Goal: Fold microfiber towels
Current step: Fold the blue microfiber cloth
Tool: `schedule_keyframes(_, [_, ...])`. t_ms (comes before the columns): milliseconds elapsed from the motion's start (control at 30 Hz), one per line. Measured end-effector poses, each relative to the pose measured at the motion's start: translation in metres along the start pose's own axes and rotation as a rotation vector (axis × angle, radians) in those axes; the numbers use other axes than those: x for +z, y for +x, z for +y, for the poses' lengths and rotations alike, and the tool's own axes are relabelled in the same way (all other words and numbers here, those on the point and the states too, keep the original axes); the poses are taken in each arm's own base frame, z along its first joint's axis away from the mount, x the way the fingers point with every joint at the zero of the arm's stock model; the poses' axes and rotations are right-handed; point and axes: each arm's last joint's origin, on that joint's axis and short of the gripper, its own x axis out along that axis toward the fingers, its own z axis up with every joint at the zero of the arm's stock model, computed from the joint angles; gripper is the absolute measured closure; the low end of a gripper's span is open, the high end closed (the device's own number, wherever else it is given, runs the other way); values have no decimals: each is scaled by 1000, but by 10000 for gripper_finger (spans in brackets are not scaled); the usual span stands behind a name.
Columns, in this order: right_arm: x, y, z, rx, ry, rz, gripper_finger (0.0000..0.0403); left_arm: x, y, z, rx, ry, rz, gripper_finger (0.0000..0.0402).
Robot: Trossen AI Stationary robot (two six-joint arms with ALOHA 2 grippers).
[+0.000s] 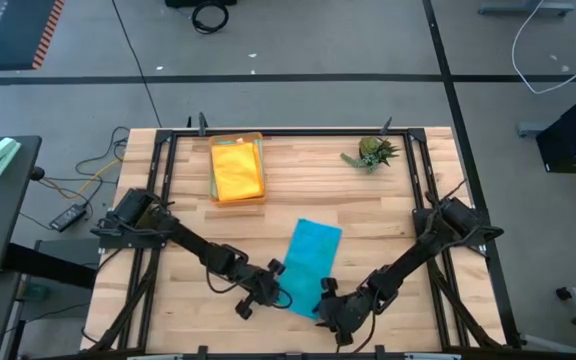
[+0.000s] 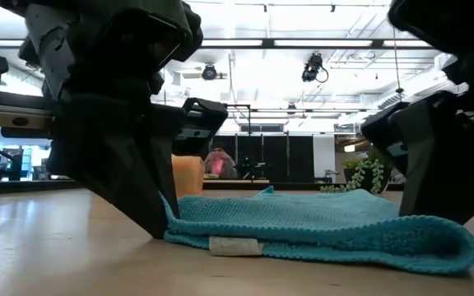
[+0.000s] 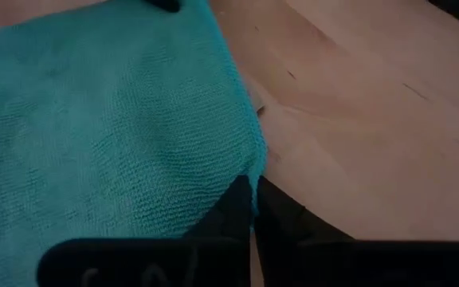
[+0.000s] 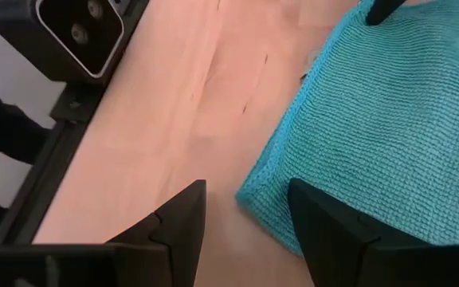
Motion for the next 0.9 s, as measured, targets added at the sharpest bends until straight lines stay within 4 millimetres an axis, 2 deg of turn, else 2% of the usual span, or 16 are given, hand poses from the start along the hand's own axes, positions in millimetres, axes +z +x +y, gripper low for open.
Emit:
schedule_keyframes(167, [-4,-1,0,-48,-17,14,238,0,0,-2,-62,-24,-12,395])
schedule_keyframes(433, [-9,-3,6,-98,13,-1,363,1,0,-3,-79,-125,-14,395])
schedule_keyframes(533, [-7,-9,8,-77,74,-7,393,2,0,-3,-83,-207,-30,395])
schedule_keyframes(633, [2,-21,9,-48,153,-14,396,8,-6,0,-94,-303,-68,395])
schedule_keyframes(733, [18,-43,10,-32,241,-33,397,20,-22,6,-93,-387,-116,396])
schedule_keyframes(900, [17,-75,-4,-114,336,6,398,35,-51,21,-51,-403,-190,396])
